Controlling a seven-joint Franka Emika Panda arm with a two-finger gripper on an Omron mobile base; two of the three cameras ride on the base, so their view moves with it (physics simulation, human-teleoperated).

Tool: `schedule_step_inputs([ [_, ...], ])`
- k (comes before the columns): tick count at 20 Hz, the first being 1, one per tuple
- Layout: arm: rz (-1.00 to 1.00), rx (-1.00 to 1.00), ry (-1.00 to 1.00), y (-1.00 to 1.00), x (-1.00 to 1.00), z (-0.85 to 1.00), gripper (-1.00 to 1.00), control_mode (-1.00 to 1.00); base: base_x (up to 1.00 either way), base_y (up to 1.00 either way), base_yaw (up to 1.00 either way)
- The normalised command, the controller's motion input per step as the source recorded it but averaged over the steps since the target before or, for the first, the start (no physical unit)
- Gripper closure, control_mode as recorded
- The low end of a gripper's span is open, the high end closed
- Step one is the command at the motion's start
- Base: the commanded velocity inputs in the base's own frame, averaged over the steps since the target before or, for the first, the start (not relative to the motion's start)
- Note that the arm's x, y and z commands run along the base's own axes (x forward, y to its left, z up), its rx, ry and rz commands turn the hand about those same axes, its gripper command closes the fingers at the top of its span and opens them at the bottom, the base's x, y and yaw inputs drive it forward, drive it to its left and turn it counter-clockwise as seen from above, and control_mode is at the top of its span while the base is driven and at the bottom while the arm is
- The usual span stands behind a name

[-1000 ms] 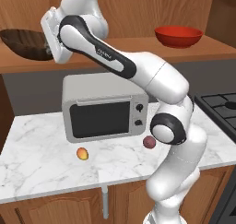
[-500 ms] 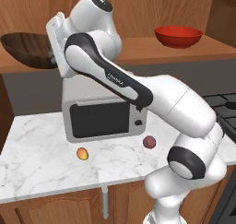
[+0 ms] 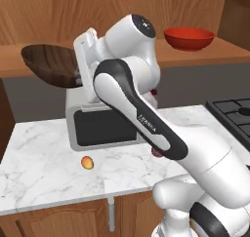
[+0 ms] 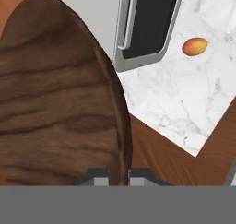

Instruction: Pick both bowls and place them on the counter. Then place the mango in one bowl and place the onion in the other bowl.

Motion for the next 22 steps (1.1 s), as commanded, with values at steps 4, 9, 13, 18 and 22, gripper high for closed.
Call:
schedule_step_inputs([
  [4, 0.0, 0.03, 0.0, -0.59, -0.67, -0.09, 1.0, -1.0, 0.0, 0.0, 0.0],
  [9, 0.0, 0.01, 0.0, -0.56, -0.65, -0.12, 1.0, -1.0, 0.0, 0.0, 0.0],
  [13, 0.0, 0.0, 0.0, -0.53, -0.63, -0.19, 1.0, -1.0, 0.0, 0.0, 0.0],
  [18, -0.01, 0.0, 0.0, -0.51, -0.58, -0.25, 1.0, -1.0, 0.0, 0.0, 0.0],
  [22, -0.05, 0.0, -0.01, -0.5, -0.42, -0.28, 1.0, -1.0, 0.0, 0.0, 0.0],
])
